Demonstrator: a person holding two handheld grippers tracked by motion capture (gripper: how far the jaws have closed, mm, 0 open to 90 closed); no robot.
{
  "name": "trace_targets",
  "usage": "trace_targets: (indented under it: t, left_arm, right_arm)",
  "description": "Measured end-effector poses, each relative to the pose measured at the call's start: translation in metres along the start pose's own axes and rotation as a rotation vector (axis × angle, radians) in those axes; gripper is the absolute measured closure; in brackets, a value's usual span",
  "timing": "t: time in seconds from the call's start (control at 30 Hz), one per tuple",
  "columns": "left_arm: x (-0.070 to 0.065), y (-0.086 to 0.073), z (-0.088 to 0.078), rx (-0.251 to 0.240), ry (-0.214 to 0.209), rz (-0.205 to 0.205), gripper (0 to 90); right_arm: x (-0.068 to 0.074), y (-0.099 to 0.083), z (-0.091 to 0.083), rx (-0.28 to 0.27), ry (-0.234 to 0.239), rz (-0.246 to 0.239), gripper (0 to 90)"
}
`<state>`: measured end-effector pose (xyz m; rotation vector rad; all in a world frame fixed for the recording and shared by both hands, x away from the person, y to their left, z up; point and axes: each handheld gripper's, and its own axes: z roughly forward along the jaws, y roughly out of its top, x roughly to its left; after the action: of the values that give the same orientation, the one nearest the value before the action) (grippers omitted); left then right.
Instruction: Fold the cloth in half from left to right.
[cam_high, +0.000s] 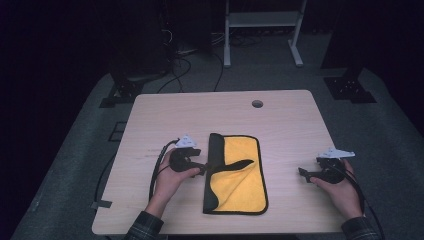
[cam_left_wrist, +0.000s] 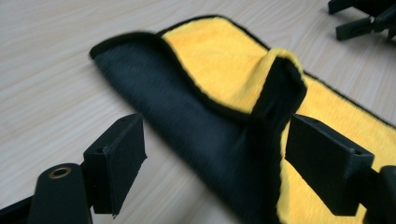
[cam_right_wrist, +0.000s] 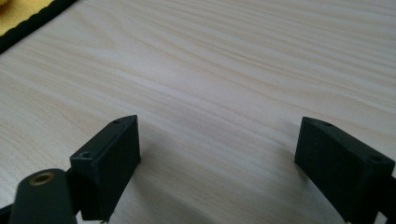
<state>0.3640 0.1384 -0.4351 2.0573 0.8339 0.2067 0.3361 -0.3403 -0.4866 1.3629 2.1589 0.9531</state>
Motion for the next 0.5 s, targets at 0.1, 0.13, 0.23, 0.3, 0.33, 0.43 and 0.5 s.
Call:
trace_targets:
  t: [0.1,0.13,0.23,0.3,0.33,0.43,0.5]
  left_arm:
    - [0.004,-0.009,-0.009,0.012,0.010,0.000,19.0]
    - [0.005,-0.011,-0.011,0.015,0.013,0.002,18.9]
    - [0.009,-0.022,-0.021,0.026,0.035,0.001,18.4]
    - [0.014,-0.031,-0.026,0.038,0.040,-0.005,18.3]
    - [0.015,-0.034,-0.028,0.041,0.044,-0.009,18.3]
    - [0.021,-0.046,-0.035,0.064,0.080,0.006,17.8]
    - [0.023,-0.051,-0.039,0.072,0.094,0.009,17.7]
  right_arm:
    - [0.000,0.000,0.000,0.000,-0.002,0.002,13.0]
    - [0.000,0.000,0.000,-0.001,-0.002,0.001,12.9]
    - [0.000,0.000,0.000,-0.001,-0.003,0.003,13.2]
    - [0.000,0.000,0.000,-0.003,-0.006,0.004,13.6]
    - [0.000,0.000,0.000,-0.004,-0.007,0.003,13.5]
    - [0.000,0.000,0.000,-0.005,-0.008,0.002,13.5]
    - [0.000,-0.001,-0.001,-0.003,0.004,-0.009,13.1]
